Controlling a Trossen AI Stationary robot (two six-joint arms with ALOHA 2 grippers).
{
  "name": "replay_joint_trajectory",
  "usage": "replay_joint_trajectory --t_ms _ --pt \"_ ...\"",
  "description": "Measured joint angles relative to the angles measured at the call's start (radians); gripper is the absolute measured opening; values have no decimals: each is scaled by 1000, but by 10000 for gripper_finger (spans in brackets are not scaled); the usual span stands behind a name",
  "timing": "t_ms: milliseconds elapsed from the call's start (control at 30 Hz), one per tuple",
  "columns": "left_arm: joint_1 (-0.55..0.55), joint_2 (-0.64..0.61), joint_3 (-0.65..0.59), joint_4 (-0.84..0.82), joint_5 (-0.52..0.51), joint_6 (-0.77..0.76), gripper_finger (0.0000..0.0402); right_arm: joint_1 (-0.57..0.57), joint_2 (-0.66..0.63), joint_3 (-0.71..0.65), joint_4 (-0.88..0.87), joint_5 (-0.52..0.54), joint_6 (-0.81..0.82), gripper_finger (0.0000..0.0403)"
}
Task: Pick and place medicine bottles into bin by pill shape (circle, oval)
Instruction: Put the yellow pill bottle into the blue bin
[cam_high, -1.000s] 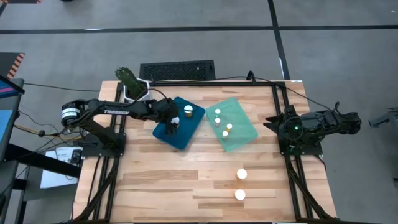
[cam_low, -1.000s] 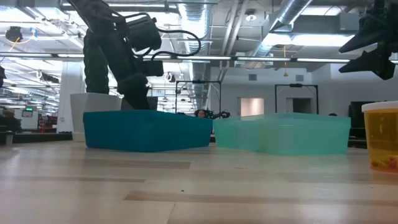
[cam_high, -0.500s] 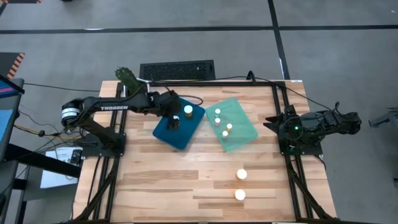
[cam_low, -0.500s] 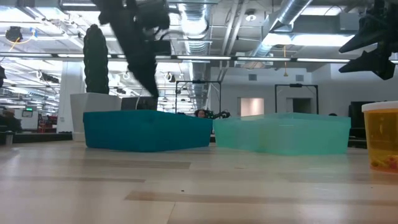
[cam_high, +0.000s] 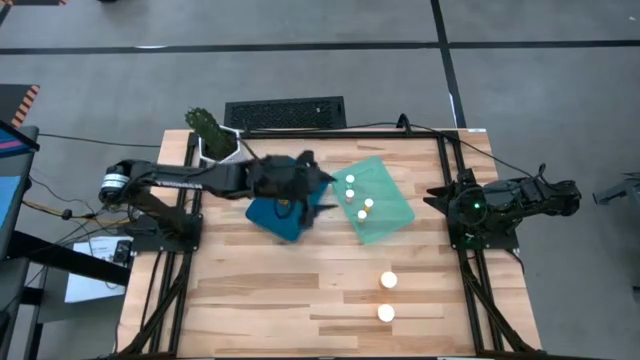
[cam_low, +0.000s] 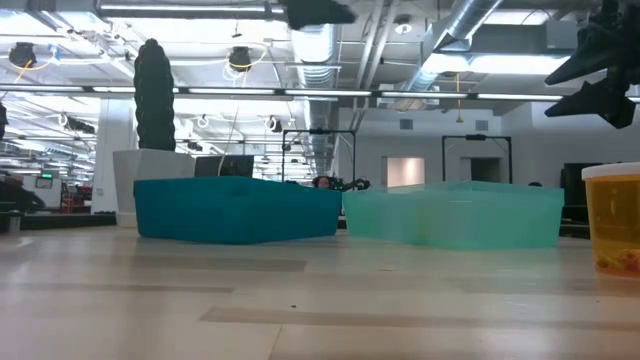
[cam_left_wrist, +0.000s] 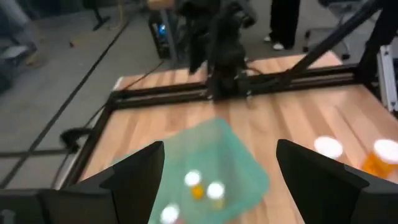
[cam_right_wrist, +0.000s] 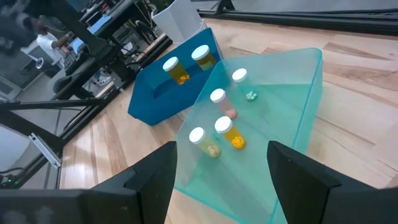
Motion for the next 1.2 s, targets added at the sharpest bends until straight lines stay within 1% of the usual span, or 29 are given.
replay_joint_trajectory --t_ms 100,233,400,500,667,833,1033,1200 --pt "-38 58 5 44 -11 1 305 0 0 0 0 0 0 260" --pt "-75 187 76 40 -8 6 305 0 1 0 6 0 0 260" --pt "-105 366 234 42 31 42 305 0 1 0 1 0 0 260" --pt "-120 463 335 14 44 73 305 0 1 0 -1 0 0 260" --pt "-142 609 496 2 107 107 305 0 1 0 -3 0 -1 260" --pt "-176 747 632 -18 145 140 305 0 1 0 -4 0 -1 260" --pt "-204 865 750 -16 185 142 305 0 1 0 -4 0 -1 260" --pt "-208 915 789 -8 209 131 305 0 1 0 -4 0 -2 260"
